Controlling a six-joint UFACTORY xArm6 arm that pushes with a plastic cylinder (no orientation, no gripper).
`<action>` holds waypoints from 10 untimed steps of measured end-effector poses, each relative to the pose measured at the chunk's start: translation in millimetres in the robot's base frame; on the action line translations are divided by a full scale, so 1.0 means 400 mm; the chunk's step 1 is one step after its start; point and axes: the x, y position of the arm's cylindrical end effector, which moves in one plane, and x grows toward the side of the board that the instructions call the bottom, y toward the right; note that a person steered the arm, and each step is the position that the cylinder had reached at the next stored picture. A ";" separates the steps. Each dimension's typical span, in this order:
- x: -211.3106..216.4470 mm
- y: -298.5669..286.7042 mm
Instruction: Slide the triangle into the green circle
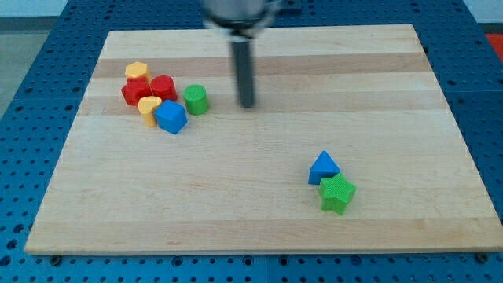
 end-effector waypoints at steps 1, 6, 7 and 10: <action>0.061 0.280; 0.328 -0.046; 0.308 0.134; 0.380 -0.305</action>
